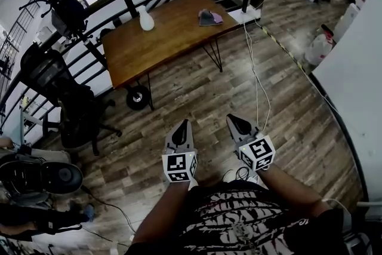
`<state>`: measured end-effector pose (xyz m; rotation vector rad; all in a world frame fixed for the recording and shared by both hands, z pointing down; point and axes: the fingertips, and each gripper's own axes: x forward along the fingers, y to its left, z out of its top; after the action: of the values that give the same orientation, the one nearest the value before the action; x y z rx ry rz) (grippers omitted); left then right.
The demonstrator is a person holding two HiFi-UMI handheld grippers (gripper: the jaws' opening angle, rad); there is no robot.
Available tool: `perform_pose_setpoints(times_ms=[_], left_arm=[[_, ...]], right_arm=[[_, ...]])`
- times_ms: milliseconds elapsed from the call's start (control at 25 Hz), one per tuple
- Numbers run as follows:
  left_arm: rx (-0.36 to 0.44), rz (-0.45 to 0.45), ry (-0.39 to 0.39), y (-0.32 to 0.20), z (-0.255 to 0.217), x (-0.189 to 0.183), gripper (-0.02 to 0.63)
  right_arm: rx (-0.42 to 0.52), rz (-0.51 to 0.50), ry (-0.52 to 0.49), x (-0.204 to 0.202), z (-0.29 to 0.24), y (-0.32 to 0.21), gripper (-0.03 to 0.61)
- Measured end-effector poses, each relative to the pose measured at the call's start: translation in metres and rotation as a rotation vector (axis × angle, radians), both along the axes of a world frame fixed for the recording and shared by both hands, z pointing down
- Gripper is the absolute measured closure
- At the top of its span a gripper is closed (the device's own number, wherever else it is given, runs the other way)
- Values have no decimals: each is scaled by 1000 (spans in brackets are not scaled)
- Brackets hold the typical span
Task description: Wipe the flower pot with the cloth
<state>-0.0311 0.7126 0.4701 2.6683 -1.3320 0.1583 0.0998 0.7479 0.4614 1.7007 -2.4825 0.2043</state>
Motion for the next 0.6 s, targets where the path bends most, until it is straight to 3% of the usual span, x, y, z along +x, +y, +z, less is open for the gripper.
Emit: perform_pose_setpoints(times_ms=[600], left_arm=[[-6, -80, -22, -57, -5, 50, 615]], right_arm=[[-4, -21, 0, 71, -1, -59, 580]])
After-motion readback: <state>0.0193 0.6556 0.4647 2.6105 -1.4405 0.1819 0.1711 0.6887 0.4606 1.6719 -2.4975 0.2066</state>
